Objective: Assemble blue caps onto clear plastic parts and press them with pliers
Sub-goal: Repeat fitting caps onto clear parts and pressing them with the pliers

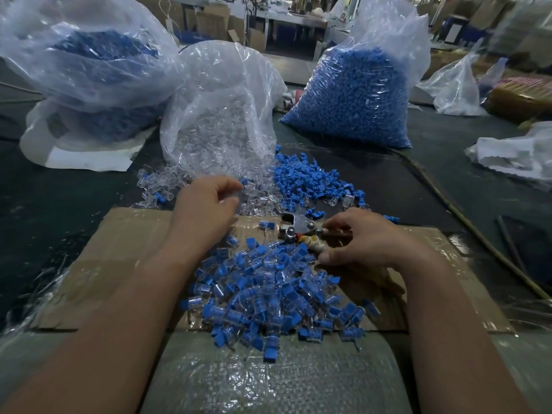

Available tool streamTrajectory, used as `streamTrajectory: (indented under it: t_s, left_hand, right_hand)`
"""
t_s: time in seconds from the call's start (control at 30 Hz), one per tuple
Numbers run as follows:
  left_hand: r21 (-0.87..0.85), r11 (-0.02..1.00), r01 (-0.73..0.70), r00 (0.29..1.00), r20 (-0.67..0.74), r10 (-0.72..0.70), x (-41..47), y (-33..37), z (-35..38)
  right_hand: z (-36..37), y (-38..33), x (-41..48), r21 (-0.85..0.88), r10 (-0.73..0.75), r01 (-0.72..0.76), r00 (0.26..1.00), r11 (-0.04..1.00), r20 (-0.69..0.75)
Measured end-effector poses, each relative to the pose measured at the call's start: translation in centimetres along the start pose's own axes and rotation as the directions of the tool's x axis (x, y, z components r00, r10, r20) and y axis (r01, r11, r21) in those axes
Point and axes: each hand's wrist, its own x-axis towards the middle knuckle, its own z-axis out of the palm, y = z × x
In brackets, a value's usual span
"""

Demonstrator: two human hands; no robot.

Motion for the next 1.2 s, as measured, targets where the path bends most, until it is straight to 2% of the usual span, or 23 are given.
streamTrajectory:
  t_s: [0.1,0.2,0.27,0.33,0.53,0.63,0.73,0.9,1.03,1.2]
  left_hand:
    - [0.113,0.993,-0.014,0.985,0.174,-0.005,0.0,-0.1,0.6]
    - [0.273,0.96,-0.069,0.948,0.317,-0.022,0.4,-0.5,1.0]
    - [0.342,0.934,-0.1,0.929,0.367,-0.035,0.5,-0.6,1.0]
    - [0.342,0.935,-0.092,0.934,0.355,-0.038,0.6,-0.7,1.1]
    - [0.211,0.978,-0.008,0.992,0.126,-0.019,0.1,-0.5,0.7]
    - [0.158,0.987,-0.022,0.999,0.044,0.015,-0.3,0.1,0.3]
    - [0.109,0.992,-0.061,0.998,-0.02,0.064,-0.4,0.3,0.2]
    - [-0.137,0.989,-0.064,0.997,0.025,0.068,-0.8,0.8,0.0]
    - [-0.209,0.976,-0.064,0.997,0.035,0.073,-0.9,1.1,0.1]
    - [-0.326,0.945,0.024,0.999,0.053,-0.007,-0.9,1.3,0.2]
  right_hand:
    - [-0.1,0.0,0.1,0.072,0.003,0.001,0.999,0.997,-0.051]
    - [-0.2,0.1,0.3,0.082,-0.013,0.027,0.985,0.996,-0.172]
    - [-0.3,0.1,0.4,0.073,-0.022,0.042,0.969,0.996,-0.246]
    - [-0.4,0.2,0.5,0.088,-0.01,0.039,0.954,0.995,-0.301]
    - [-0.4,0.5,0.9,0.126,0.036,0.024,0.89,0.992,-0.455]
    - [-0.3,0.4,1.2,0.131,0.041,0.029,0.865,0.991,-0.5]
    - [0.1,-0.1,1.7,0.102,0.019,0.034,0.875,0.994,-0.484]
    - [1.0,-0.9,2.7,0.001,-0.001,0.001,0.907,1.0,-0.421]
    - [1.7,-0.8,3.7,-0.092,-0.015,-0.02,0.93,0.996,-0.366]
    - [1.8,-0.2,4.1,-0.023,-0.032,0.026,0.939,0.999,-0.342]
